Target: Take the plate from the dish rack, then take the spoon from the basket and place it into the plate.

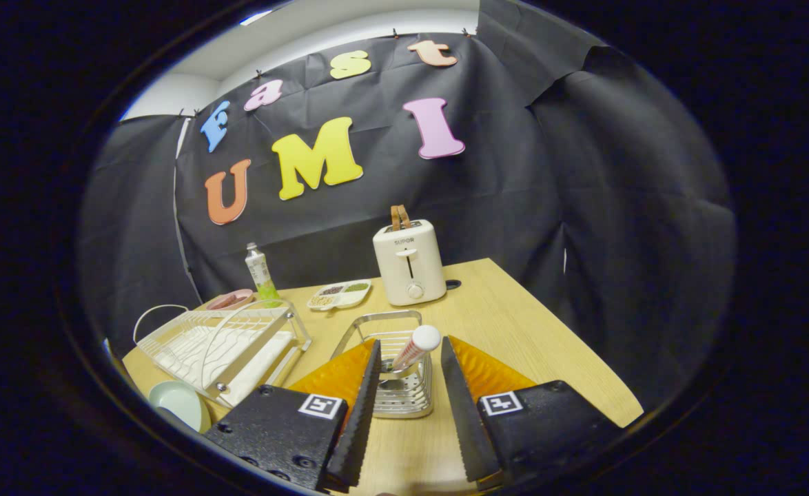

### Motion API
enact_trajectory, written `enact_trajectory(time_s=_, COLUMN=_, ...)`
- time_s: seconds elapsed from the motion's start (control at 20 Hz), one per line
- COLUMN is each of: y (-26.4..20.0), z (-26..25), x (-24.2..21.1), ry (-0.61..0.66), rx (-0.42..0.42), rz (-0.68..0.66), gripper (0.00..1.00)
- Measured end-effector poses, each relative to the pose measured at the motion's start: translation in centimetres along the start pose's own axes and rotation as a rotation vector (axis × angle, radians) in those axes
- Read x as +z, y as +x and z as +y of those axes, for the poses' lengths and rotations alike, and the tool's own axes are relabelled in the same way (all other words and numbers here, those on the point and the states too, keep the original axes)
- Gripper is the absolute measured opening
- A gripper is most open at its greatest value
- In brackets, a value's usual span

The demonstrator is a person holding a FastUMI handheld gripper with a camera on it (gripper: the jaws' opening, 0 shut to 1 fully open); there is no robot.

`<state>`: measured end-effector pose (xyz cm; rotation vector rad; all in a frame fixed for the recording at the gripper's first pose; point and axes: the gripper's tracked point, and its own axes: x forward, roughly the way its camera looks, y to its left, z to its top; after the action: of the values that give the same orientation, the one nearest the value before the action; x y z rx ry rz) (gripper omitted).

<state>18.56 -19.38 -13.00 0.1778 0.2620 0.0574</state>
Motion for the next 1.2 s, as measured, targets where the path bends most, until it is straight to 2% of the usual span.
enact_trajectory(time_s=0.15, y=0.3, z=0.6, x=0.7, ry=-0.023, rx=0.012, rz=-0.004, gripper=0.40)
enact_trajectory(time_s=0.2, y=0.1, z=1.2, x=0.8, ry=-0.017, rx=0.030, rz=0.006, gripper=0.26)
enact_trajectory(time_s=0.3, y=0.3, z=1.5, x=0.9, ry=-0.018, rx=0.040, rz=0.028, gripper=0.17)
enact_trajectory(time_s=0.4, y=0.3, z=1.7, x=1.1, ry=-0.029, rx=0.042, rz=0.043, gripper=0.13)
enact_trajectory(time_s=0.6, y=-0.7, z=1.4, x=2.7, ry=-0.072, rx=0.006, rz=0.039, gripper=0.10)
enact_trajectory(time_s=0.85, y=-4.5, z=1.5, x=7.0, ry=-0.061, rx=-0.010, rz=-0.027, gripper=0.10)
enact_trajectory(time_s=1.05, y=-8.5, z=4.8, x=8.9, ry=-0.096, rx=0.045, rz=-0.038, gripper=0.09)
enact_trajectory(time_s=1.2, y=-11.1, z=9.1, x=9.3, ry=-0.148, rx=0.109, rz=-0.028, gripper=0.09)
